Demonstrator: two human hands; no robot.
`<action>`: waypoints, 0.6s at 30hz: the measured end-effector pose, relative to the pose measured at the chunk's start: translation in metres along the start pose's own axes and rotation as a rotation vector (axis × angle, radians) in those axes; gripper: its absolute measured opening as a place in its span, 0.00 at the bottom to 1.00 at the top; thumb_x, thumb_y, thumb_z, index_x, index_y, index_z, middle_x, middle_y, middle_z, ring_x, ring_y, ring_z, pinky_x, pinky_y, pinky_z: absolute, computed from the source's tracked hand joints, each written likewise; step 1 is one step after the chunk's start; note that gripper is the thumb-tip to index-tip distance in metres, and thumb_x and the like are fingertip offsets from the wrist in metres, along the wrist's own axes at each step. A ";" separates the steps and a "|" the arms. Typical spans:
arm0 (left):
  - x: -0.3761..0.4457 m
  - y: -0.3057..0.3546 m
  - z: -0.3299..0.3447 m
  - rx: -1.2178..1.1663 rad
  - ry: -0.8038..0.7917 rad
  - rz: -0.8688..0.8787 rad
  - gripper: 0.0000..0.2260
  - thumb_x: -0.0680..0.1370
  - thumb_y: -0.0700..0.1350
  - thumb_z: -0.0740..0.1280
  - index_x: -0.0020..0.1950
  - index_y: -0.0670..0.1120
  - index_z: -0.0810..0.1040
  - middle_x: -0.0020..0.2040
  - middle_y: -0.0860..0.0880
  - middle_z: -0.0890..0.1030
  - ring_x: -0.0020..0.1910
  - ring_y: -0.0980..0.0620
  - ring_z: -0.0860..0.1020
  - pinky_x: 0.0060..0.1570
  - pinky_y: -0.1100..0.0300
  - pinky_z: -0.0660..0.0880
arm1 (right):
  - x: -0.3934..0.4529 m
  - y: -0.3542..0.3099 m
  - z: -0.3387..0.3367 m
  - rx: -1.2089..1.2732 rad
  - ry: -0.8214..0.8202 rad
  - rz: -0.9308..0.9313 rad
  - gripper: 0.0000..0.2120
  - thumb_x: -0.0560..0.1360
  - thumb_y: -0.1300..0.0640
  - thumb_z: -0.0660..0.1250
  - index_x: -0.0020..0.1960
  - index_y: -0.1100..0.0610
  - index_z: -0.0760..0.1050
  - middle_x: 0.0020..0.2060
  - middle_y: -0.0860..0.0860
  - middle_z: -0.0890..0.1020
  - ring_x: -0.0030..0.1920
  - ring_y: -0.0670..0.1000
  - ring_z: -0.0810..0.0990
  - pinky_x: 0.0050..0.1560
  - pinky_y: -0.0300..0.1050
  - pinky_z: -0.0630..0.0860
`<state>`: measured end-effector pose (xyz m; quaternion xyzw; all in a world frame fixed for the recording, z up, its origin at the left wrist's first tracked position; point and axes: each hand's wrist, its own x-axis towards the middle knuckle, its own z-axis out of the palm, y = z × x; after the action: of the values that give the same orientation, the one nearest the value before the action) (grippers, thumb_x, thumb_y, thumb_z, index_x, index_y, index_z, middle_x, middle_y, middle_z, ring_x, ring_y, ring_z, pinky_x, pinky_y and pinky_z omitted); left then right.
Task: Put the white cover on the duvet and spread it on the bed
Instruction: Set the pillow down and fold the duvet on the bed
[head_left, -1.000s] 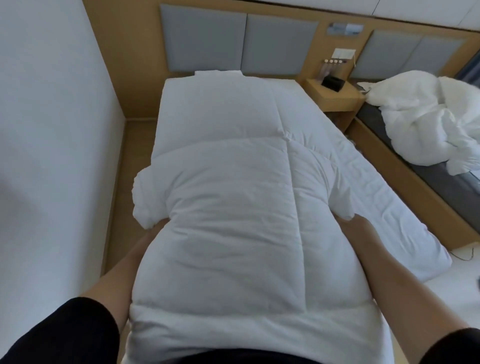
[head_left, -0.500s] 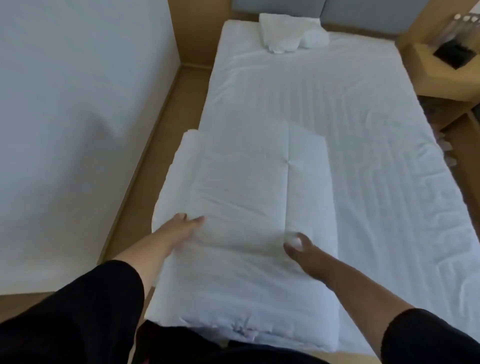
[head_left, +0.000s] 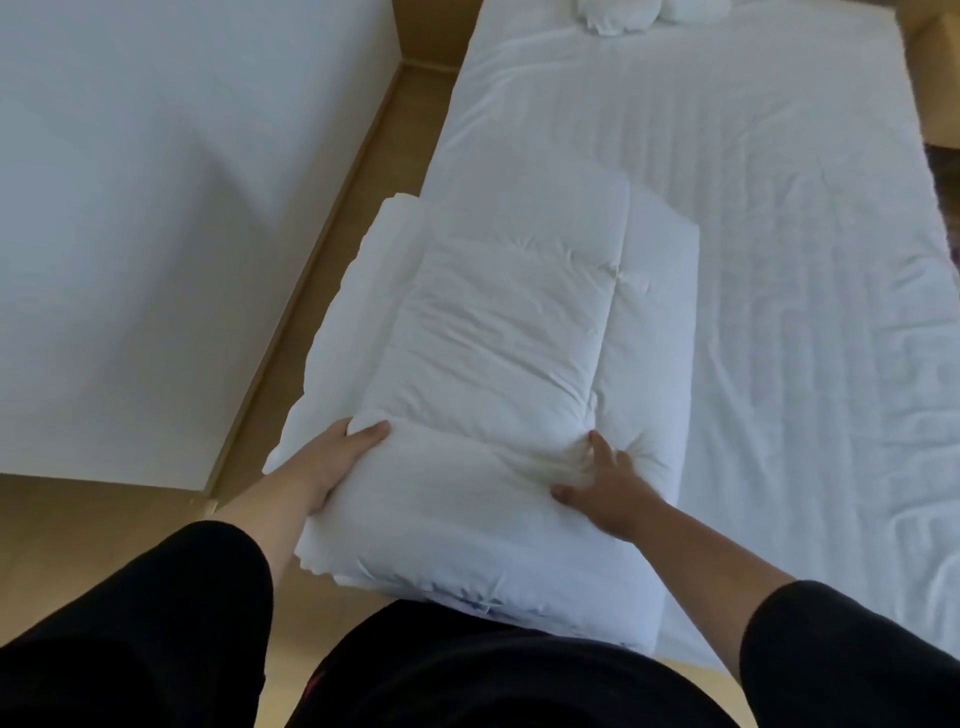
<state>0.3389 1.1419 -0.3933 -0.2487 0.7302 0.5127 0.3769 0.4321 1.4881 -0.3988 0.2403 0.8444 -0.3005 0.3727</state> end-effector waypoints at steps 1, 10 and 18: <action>-0.006 0.005 0.004 0.010 -0.033 0.021 0.27 0.71 0.64 0.73 0.66 0.57 0.73 0.58 0.52 0.80 0.57 0.47 0.79 0.63 0.46 0.73 | -0.005 -0.001 -0.001 0.013 0.029 0.011 0.52 0.71 0.35 0.70 0.81 0.44 0.40 0.79 0.55 0.52 0.75 0.62 0.64 0.69 0.58 0.70; -0.066 0.059 0.114 0.199 -0.497 0.407 0.20 0.73 0.58 0.74 0.64 0.63 0.73 0.60 0.61 0.80 0.56 0.61 0.81 0.55 0.59 0.76 | -0.096 0.001 -0.022 0.462 0.354 -0.030 0.35 0.79 0.41 0.63 0.81 0.47 0.53 0.79 0.49 0.59 0.77 0.53 0.61 0.74 0.52 0.62; -0.124 0.078 0.266 0.450 -0.673 0.714 0.18 0.79 0.45 0.71 0.68 0.54 0.76 0.59 0.52 0.80 0.57 0.56 0.79 0.60 0.66 0.74 | -0.162 0.124 -0.082 0.760 0.554 -0.036 0.34 0.79 0.33 0.58 0.80 0.45 0.57 0.77 0.46 0.65 0.75 0.50 0.65 0.70 0.45 0.61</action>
<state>0.4328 1.4150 -0.3000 0.2798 0.7002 0.4911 0.4361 0.5686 1.6028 -0.2699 0.4162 0.7463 -0.5193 0.0138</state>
